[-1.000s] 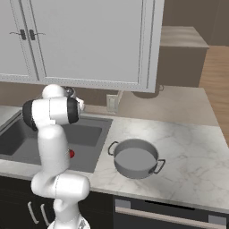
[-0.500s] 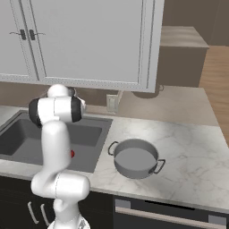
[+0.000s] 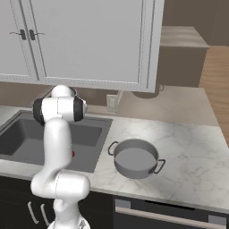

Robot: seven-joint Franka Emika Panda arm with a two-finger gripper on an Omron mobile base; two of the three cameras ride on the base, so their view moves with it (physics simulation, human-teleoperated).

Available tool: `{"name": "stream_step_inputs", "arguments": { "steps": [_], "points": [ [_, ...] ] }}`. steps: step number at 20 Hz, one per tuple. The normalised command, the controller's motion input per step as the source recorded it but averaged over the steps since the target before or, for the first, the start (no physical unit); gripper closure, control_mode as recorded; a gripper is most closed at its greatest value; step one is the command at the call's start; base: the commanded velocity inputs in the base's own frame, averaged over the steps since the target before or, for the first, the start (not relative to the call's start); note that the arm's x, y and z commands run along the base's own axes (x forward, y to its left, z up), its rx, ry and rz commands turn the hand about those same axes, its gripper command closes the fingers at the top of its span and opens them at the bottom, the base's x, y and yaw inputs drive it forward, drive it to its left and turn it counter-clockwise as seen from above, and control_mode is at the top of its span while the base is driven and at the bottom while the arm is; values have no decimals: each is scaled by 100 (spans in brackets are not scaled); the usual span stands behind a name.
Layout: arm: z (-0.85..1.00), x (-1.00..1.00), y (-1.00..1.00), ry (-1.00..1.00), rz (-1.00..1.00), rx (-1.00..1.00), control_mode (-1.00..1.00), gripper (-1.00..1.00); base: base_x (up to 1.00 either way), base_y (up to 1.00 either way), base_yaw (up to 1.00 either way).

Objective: Dump the tomato from the pot into the sink. Then turn on the water and wash the tomato. Then turn off the water and put the tomato back in the pot.

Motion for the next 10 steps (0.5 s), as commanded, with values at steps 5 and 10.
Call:
{"name": "stream_step_inputs", "arguments": {
  "steps": [5,10],
  "points": [
    [-14,32,9,0,-5,0,-100,-100,0,0,0],
    [-16,27,4,0,-4,0,-100,-100,0,0,0]
  ]
}}
